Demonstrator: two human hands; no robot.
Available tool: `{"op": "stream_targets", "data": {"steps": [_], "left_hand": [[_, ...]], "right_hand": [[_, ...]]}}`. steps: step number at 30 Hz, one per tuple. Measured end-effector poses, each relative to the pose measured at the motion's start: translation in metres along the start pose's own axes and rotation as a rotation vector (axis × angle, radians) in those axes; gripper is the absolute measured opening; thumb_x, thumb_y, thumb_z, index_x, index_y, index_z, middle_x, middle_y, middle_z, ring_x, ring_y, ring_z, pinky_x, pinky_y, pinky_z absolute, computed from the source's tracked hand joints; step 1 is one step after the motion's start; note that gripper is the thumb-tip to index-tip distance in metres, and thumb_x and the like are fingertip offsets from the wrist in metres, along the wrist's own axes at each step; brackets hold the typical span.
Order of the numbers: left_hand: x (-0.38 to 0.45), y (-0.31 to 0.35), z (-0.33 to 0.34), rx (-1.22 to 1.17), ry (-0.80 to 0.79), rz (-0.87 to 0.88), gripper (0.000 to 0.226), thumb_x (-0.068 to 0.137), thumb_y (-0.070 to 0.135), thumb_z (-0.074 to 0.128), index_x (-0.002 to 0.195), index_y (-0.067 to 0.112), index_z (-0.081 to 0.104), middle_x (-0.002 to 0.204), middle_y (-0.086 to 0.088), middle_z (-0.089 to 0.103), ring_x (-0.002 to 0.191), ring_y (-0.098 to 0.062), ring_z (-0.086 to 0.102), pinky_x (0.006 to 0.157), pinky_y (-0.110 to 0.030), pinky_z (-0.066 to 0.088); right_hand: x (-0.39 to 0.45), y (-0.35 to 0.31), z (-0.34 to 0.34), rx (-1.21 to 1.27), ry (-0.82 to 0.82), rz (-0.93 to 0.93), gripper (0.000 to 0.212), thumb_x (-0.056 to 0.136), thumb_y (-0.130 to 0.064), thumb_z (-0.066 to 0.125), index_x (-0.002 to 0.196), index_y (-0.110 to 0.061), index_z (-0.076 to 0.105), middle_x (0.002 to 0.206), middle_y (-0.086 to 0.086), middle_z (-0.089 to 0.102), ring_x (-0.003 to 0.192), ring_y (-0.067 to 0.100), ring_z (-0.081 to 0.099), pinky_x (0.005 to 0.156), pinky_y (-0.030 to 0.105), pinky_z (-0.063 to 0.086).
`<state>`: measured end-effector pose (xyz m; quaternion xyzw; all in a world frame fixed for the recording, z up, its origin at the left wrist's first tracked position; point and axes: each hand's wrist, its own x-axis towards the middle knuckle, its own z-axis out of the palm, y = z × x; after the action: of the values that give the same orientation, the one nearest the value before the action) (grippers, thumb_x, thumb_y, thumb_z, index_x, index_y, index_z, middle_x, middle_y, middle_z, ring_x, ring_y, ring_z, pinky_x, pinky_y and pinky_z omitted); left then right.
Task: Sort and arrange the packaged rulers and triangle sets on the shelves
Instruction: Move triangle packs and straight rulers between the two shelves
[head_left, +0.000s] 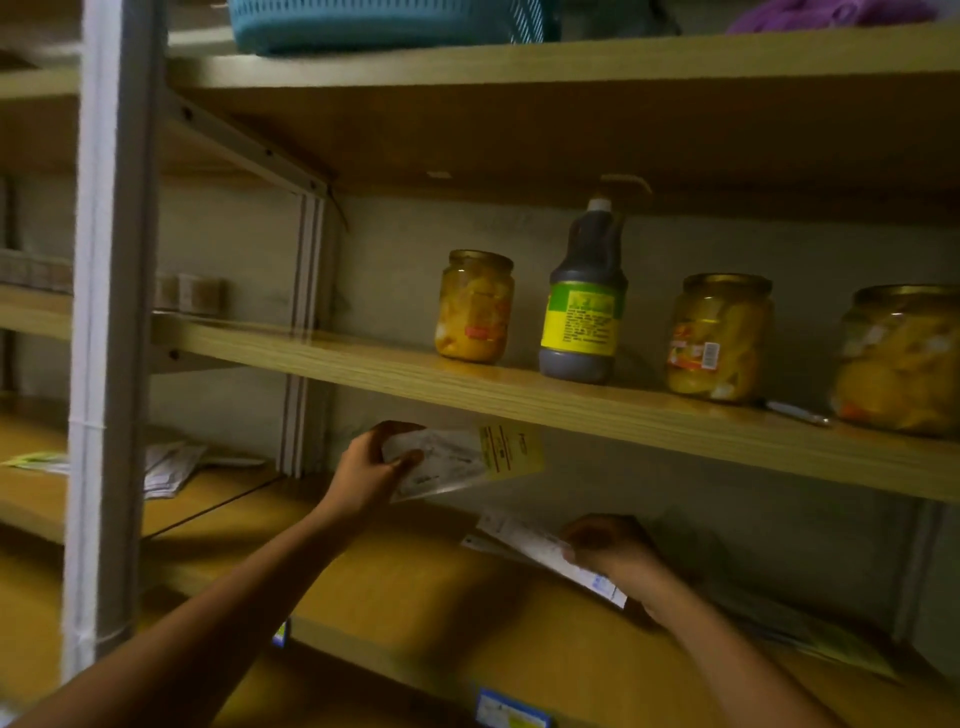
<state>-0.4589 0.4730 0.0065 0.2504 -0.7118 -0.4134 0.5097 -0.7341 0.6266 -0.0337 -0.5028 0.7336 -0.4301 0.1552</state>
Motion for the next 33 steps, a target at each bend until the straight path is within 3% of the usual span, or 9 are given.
{"op": "stream_targets", "data": {"steps": [3,6,10,13,19,23,26,30,33], "left_hand": [[0.014,-0.008,-0.004,0.055,-0.001,0.015,0.031,0.089,0.017,0.065,0.119,0.019,0.060,0.108,-0.002,0.069,0.096,-0.015,0.068,0.078,-0.036,0.059],[0.024,-0.019,-0.008,0.058,-0.034,0.004,0.031,0.089,0.016,0.064,0.119,0.018,0.059,0.110,-0.004,0.068,0.097,-0.019,0.068,0.080,-0.041,0.059],[0.037,-0.030,-0.019,0.139,-0.033,0.040,0.031,0.089,0.017,0.064,0.119,0.019,0.059,0.116,-0.005,0.066,0.106,-0.022,0.063,0.090,-0.046,0.054],[0.046,-0.040,-0.022,0.184,-0.017,0.035,0.032,0.090,0.019,0.063,0.121,0.019,0.058,0.119,-0.006,0.064,0.108,-0.022,0.062,0.092,-0.047,0.053],[0.057,-0.059,-0.019,0.296,-0.048,0.051,0.035,0.091,0.022,0.061,0.125,0.015,0.057,0.116,-0.005,0.064,0.103,-0.020,0.062,0.087,-0.035,0.052],[0.059,-0.060,-0.005,0.342,-0.082,0.097,0.033,0.092,0.019,0.061,0.124,0.012,0.057,0.114,0.000,0.061,0.104,-0.015,0.058,0.085,-0.025,0.046],[0.056,-0.053,0.007,0.335,-0.090,0.105,0.034,0.090,0.021,0.063,0.123,0.012,0.059,0.111,0.002,0.059,0.102,-0.013,0.057,0.080,-0.017,0.043],[0.044,-0.035,0.034,0.299,-0.139,0.091,0.028,0.090,0.016,0.063,0.117,0.013,0.062,0.109,-0.001,0.064,0.098,-0.014,0.061,0.080,-0.022,0.047],[0.026,-0.016,0.063,0.165,-0.190,0.037,0.019,0.088,0.014,0.065,0.105,0.022,0.065,0.106,0.000,0.068,0.097,-0.015,0.064,0.084,-0.030,0.052]], "right_hand": [[0.024,-0.003,0.013,-0.123,-0.025,0.008,0.015,0.085,-0.020,0.072,0.098,-0.027,0.073,0.093,-0.015,0.067,0.091,0.005,0.063,0.078,0.016,0.050],[0.045,-0.002,0.021,-0.152,-0.029,-0.009,0.018,0.085,-0.015,0.072,0.086,-0.033,0.072,0.090,-0.011,0.069,0.085,0.004,0.063,0.081,0.018,0.050],[0.065,0.001,0.033,-0.316,-0.055,0.007,0.021,0.091,-0.021,0.063,0.077,-0.035,0.068,0.076,-0.019,0.059,0.073,-0.003,0.054,0.059,0.008,0.039],[0.077,0.008,0.040,-0.383,-0.064,-0.008,0.029,0.090,-0.025,0.063,0.068,-0.043,0.061,0.077,-0.024,0.055,0.075,-0.001,0.055,0.058,0.006,0.039],[0.088,0.022,0.043,-0.364,-0.144,-0.025,0.021,0.087,-0.013,0.065,0.084,-0.031,0.076,0.084,-0.020,0.066,0.081,-0.004,0.060,0.065,0.004,0.044],[0.086,0.023,0.041,-0.357,-0.144,-0.053,0.016,0.091,-0.020,0.062,0.096,-0.025,0.076,0.099,-0.008,0.070,0.089,0.003,0.061,0.074,0.012,0.047],[0.076,0.024,0.028,-0.388,-0.094,-0.060,0.018,0.094,-0.026,0.055,0.100,-0.028,0.072,0.100,-0.009,0.066,0.092,0.007,0.060,0.073,0.016,0.046],[0.048,0.033,-0.013,-0.488,-0.079,-0.042,0.019,0.092,-0.028,0.054,0.108,-0.032,0.065,0.107,-0.010,0.063,0.094,0.006,0.059,0.082,0.022,0.052],[0.017,0.043,-0.053,-0.567,-0.080,0.022,0.034,0.087,-0.028,0.063,0.120,-0.035,0.054,0.113,-0.012,0.056,0.097,0.007,0.056,0.083,0.022,0.051]]}}
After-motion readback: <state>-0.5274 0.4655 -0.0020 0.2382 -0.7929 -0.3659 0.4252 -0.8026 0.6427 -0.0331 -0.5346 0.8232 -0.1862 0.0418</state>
